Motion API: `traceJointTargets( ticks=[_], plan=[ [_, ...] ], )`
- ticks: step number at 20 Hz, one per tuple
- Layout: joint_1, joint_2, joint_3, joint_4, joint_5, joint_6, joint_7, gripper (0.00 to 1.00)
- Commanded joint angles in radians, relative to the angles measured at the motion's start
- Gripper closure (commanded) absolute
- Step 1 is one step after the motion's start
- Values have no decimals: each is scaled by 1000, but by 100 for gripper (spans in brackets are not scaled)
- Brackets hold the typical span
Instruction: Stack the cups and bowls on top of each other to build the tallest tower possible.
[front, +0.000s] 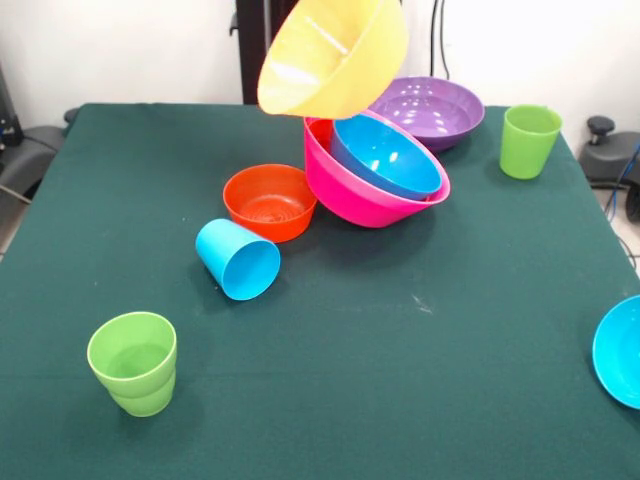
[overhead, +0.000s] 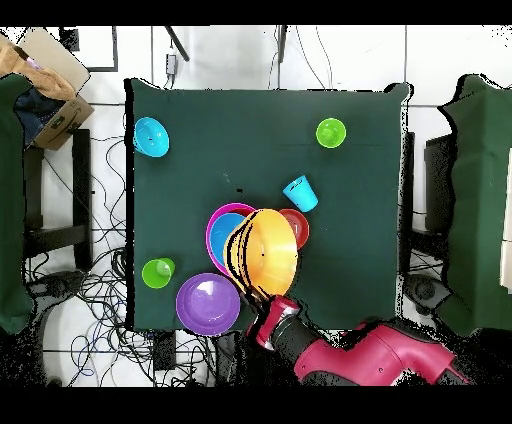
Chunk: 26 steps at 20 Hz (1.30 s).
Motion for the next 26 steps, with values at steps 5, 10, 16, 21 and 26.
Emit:
traceJointTargets(
  ticks=[5, 10, 16, 21, 26],
  plan=[
    [140, 220, -206, -17, -364, -170, 139, 100],
    [268, 168, -457, -95, -462, -323, 63, 100],
    [450, 92, -690, -109, -398, -501, -2, 100],
    [519, 129, -828, -166, -434, -602, -69, 100],
    [452, 49, -653, -167, -549, -472, 121, 100]
  ],
)
